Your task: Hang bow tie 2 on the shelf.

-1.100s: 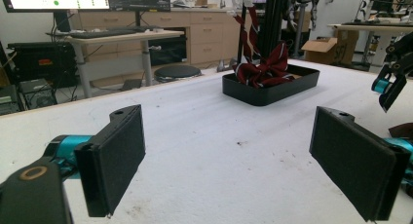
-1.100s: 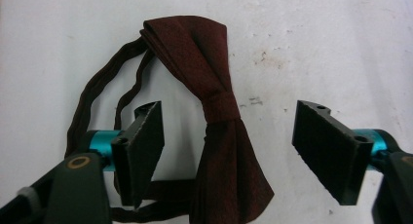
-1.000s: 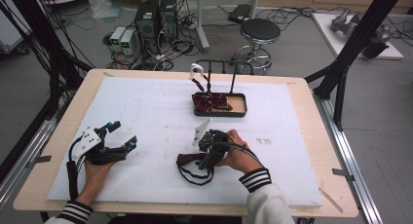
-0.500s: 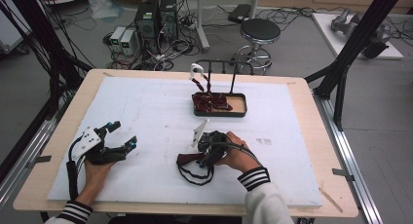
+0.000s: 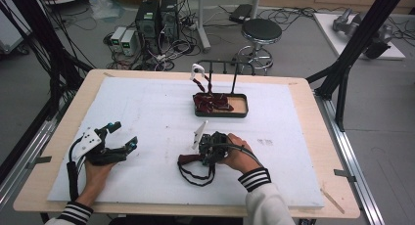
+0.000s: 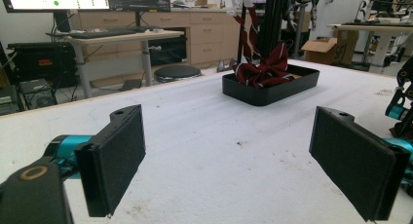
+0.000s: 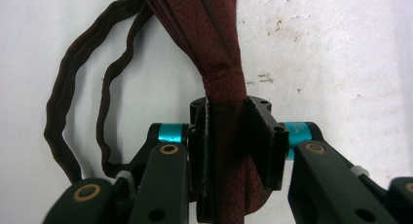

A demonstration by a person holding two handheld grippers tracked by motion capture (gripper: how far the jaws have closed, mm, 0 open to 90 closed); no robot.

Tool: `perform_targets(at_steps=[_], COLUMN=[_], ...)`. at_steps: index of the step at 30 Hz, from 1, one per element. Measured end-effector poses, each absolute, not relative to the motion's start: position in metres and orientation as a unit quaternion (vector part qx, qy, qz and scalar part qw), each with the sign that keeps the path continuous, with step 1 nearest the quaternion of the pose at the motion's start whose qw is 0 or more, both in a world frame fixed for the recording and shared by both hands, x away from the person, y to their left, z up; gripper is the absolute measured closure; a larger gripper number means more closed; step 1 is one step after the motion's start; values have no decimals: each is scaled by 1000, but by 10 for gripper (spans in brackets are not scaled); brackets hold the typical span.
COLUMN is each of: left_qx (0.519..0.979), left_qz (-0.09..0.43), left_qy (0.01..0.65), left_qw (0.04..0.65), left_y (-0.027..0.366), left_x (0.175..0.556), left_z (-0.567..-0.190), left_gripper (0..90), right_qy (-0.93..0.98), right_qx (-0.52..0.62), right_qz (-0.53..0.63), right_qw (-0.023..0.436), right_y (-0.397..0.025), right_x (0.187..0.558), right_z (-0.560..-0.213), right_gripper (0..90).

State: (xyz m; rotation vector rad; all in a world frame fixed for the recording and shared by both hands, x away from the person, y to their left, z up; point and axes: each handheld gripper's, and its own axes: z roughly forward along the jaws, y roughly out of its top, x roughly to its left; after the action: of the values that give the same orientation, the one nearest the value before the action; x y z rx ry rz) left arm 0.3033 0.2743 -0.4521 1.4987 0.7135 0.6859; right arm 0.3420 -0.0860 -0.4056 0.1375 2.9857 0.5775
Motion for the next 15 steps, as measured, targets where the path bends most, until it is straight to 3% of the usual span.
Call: perform_targets(at_steps=[15], left_qx=[650], left_qz=[298], left_qy=[312], left_qw=[625], left_y=[274], left_x=[303], left_z=[-452], left_gripper=[135], right_qy=[972], right_qx=[59], right_qz=[219], right_qw=[57], right_y=[-94], right_x=[342], right_z=[-396], right_gripper=[734])
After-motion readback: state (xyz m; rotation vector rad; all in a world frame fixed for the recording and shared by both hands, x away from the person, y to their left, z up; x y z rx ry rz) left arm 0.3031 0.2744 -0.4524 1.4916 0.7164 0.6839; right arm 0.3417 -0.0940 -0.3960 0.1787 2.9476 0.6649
